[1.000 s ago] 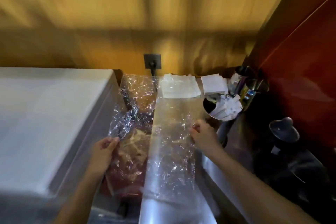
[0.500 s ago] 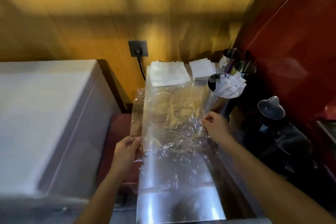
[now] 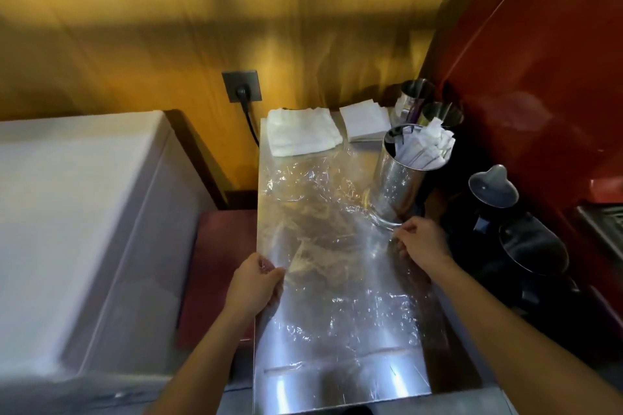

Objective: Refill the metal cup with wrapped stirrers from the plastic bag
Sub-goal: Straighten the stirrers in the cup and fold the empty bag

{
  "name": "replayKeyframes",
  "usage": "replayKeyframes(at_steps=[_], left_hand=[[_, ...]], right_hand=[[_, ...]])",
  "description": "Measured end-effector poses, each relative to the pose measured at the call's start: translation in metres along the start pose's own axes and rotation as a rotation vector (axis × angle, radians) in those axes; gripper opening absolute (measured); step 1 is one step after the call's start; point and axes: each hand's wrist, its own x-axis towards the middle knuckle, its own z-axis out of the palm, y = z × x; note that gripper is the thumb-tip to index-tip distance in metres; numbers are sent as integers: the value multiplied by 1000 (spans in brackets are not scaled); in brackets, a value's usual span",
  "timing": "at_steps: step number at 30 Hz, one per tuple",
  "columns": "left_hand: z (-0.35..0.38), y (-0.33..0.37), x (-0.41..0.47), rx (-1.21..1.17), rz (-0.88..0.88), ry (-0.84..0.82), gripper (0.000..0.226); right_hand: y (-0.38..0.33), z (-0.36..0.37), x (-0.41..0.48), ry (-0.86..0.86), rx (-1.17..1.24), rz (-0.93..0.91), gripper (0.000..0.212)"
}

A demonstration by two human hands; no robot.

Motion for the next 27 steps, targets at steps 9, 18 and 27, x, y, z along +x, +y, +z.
replayKeyframes(at_steps=[9,18,27], left_hand=[[-27,33,2,677,-43,-113,41],[4,127,-3,385,572,43,20],[67,211,18,413,744,-192,101]], right_hand=[[2,-13,1,-16,-167,-64,13],[-24,-60,7,161,4,-147,23],[-73,-111,25,117,201,-240,32]])
